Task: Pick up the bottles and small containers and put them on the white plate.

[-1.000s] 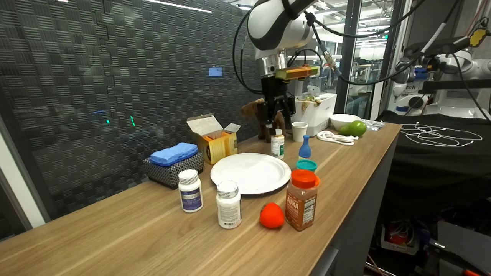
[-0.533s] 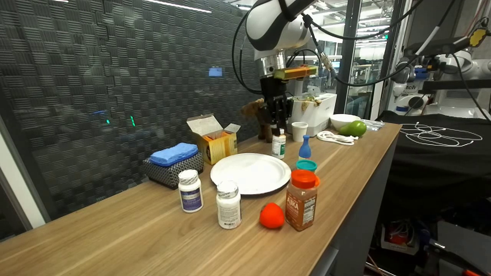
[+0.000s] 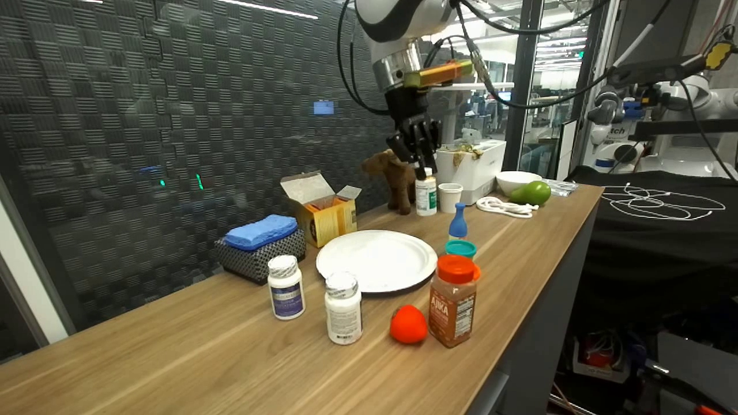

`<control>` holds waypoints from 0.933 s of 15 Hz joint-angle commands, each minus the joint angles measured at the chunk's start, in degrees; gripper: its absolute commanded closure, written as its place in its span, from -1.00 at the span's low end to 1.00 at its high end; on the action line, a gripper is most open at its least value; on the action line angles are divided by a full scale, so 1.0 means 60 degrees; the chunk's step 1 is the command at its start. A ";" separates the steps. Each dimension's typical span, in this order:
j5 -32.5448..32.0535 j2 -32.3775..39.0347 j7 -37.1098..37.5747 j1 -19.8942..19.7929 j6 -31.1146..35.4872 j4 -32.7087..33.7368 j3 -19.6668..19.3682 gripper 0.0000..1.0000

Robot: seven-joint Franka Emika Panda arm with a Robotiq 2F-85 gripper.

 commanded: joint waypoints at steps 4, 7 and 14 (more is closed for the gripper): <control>-0.0275 0.0505 0.0328 0.0861 -0.1409 0.2249 0.0323 0.70; 0.0006 0.0869 0.0485 0.1053 -0.1355 0.2549 0.0534 0.70; 0.0129 0.1942 0.1003 0.1362 -0.0448 0.2776 0.0624 0.70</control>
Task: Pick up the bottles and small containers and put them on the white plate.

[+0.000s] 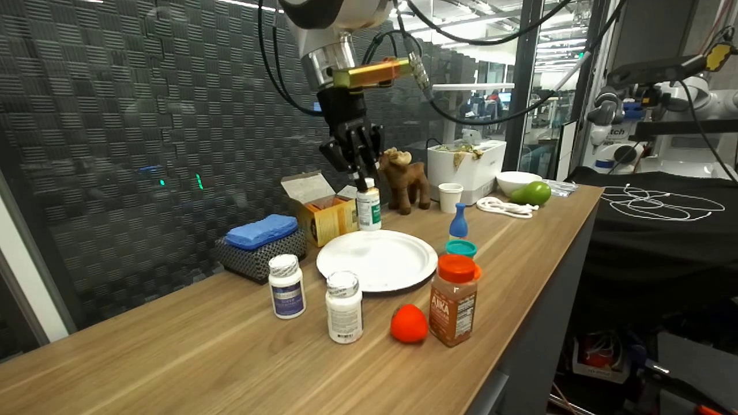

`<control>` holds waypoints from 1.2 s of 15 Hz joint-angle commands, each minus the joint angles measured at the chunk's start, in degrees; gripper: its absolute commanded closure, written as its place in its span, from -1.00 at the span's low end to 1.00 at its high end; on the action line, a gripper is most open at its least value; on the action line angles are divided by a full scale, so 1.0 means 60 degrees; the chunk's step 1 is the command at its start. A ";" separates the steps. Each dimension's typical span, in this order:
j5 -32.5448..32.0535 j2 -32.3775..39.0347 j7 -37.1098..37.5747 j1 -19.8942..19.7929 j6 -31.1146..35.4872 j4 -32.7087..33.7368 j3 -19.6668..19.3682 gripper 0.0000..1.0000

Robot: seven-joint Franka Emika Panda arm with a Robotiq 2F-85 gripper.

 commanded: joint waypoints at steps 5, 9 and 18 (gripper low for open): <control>0.0337 0.1126 0.0130 0.0049 0.0516 0.0958 0.0001 0.71; 0.0448 0.1403 0.0139 0.0036 0.0608 0.1185 -0.0019 0.71; 0.0744 0.0823 0.0075 0.0128 0.0503 0.0961 0.0123 -0.57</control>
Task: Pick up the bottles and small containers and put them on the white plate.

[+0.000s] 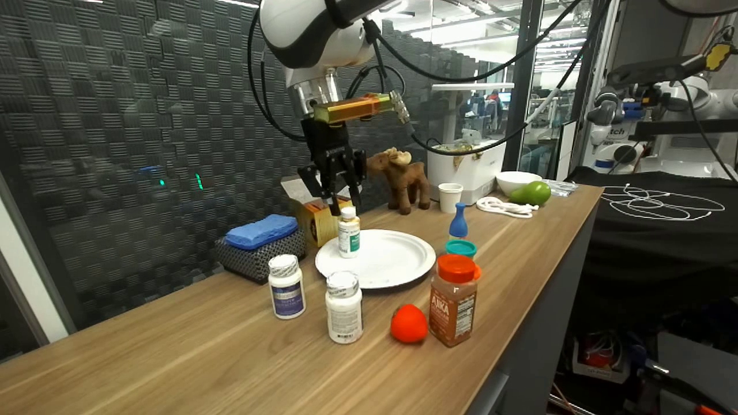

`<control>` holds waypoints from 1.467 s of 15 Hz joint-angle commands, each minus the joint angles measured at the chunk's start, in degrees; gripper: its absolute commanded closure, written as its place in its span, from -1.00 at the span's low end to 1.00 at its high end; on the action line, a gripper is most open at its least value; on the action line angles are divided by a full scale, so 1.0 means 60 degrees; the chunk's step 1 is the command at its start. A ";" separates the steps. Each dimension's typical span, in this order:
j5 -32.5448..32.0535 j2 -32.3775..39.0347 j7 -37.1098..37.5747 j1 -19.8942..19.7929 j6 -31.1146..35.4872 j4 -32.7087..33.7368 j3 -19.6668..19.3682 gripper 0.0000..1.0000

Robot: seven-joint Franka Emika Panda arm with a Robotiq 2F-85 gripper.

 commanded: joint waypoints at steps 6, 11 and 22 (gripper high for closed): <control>0.0102 -0.0896 -0.0071 0.0483 -0.0629 0.0328 0.0456 -1.00; 0.0159 -0.1324 -0.0117 0.0945 -0.0380 -0.0136 0.1006 -0.99; -0.0500 -0.2046 -0.0148 0.1587 0.1295 -0.2663 0.1403 -1.00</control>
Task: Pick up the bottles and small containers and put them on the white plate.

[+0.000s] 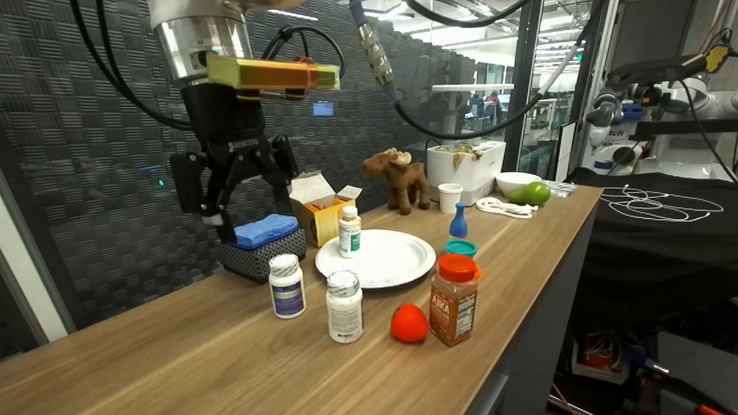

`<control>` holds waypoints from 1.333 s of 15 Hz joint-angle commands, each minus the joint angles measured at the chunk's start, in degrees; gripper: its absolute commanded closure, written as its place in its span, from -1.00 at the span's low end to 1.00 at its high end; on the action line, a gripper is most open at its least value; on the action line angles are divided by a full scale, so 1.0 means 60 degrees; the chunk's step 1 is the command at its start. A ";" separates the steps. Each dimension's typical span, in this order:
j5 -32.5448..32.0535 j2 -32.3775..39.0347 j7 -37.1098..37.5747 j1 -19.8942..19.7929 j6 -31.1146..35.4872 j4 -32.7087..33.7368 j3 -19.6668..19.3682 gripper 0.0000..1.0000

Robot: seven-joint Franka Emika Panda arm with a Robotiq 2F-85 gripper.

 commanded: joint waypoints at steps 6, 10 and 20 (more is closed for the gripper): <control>-0.0140 -0.0822 -0.0331 -0.0189 0.1333 -0.2026 -0.0314 -1.00; 0.0052 -0.0696 -0.0717 -0.0415 0.1469 -0.2237 -0.0313 -1.00; 0.0669 -0.0460 -0.1757 -0.0604 0.1475 -0.2072 -0.0097 -1.00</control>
